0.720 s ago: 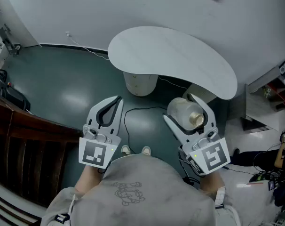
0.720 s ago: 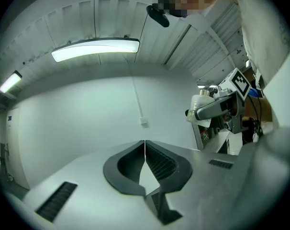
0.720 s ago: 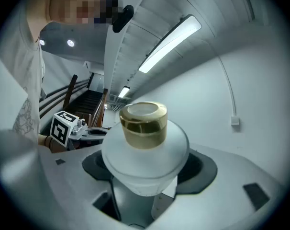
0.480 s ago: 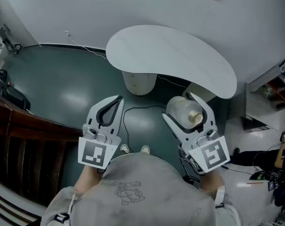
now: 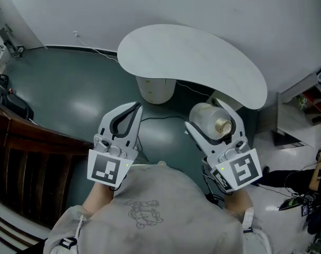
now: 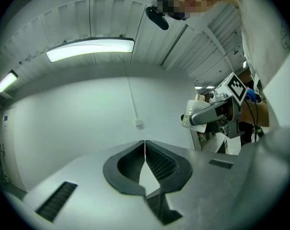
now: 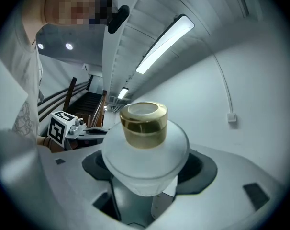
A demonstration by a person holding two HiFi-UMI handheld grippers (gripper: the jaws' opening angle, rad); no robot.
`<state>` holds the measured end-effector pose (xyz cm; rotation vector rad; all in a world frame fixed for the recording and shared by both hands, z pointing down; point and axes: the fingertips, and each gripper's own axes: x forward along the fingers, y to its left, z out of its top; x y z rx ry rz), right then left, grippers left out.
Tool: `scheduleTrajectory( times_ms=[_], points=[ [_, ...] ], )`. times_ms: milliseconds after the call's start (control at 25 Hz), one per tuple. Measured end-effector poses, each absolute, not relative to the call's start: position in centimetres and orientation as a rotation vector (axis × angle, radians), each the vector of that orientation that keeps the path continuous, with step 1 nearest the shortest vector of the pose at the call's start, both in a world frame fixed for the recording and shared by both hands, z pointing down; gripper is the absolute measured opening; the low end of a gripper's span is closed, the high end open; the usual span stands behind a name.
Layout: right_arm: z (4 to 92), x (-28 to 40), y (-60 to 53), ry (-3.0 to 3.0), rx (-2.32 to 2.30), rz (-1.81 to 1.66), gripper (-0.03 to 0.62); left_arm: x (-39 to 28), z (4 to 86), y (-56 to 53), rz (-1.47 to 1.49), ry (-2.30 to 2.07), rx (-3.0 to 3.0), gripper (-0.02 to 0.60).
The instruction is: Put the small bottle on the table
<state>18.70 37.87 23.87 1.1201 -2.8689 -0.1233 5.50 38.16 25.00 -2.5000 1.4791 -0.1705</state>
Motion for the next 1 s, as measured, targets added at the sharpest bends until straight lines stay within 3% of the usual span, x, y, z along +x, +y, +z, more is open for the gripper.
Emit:
scheduleTrajectory(
  times_ms=[520, 1000],
  points=[
    [27.5, 18.4, 33.3, -2.849, 1.156, -0.145, 0.344, 6.0, 27.8, 33.9, -0.136, 1.431, -2.488, 0.018],
    [29.2, 13.7, 23.9, -2.793, 1.165, -0.098, 0.344, 2.9, 29.5, 23.3, -0.167, 1.339, -2.562, 0.018]
  ],
)
